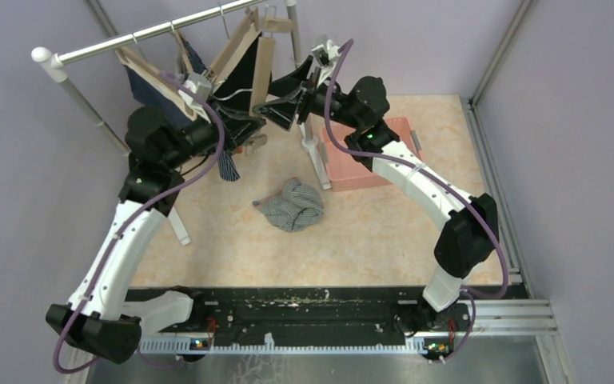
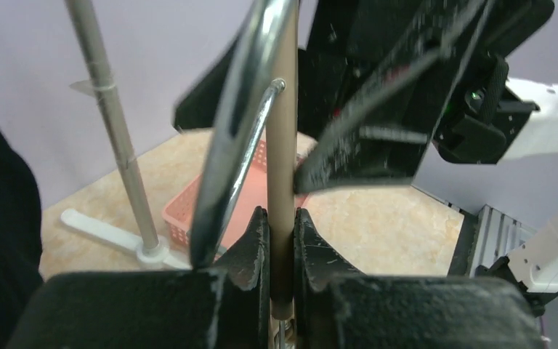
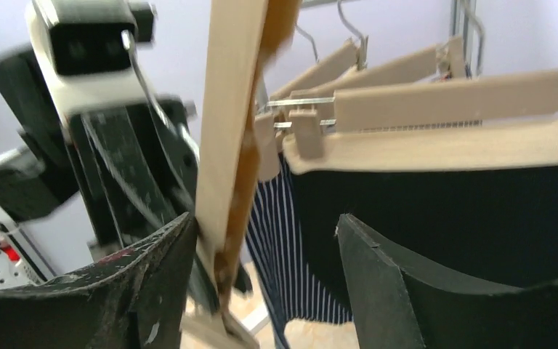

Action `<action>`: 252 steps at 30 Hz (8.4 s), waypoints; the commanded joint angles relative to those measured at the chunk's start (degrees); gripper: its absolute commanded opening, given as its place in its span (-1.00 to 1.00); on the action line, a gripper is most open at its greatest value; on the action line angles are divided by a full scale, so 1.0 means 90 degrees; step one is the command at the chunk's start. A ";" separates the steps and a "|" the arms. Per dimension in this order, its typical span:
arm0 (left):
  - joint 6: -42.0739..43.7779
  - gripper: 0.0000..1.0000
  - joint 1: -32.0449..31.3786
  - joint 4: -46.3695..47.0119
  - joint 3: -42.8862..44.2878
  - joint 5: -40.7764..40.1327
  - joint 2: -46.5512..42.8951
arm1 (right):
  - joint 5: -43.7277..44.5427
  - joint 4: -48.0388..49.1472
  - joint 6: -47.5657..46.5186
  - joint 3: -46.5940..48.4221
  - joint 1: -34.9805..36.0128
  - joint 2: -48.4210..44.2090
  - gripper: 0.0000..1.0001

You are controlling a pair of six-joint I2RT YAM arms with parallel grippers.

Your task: Remove the underwear clipped to the hanger

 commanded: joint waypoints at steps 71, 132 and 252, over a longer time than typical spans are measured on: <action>0.0366 -1.00 0.0261 -0.6877 0.2971 -0.4143 -0.3104 | 0.3096 -0.4901 -0.4611 -0.1532 0.0718 0.0213 -1.00; 0.1374 -1.00 0.0701 -0.6577 0.2996 -0.6921 -0.3196 | 0.5778 -0.4319 -0.4156 -0.1150 -0.1104 -0.0949 0.37; 0.0175 -1.00 0.1501 -0.5807 0.3514 -0.5812 0.0590 | 0.5342 -0.2880 -0.5201 -0.1846 0.0269 -0.3285 0.43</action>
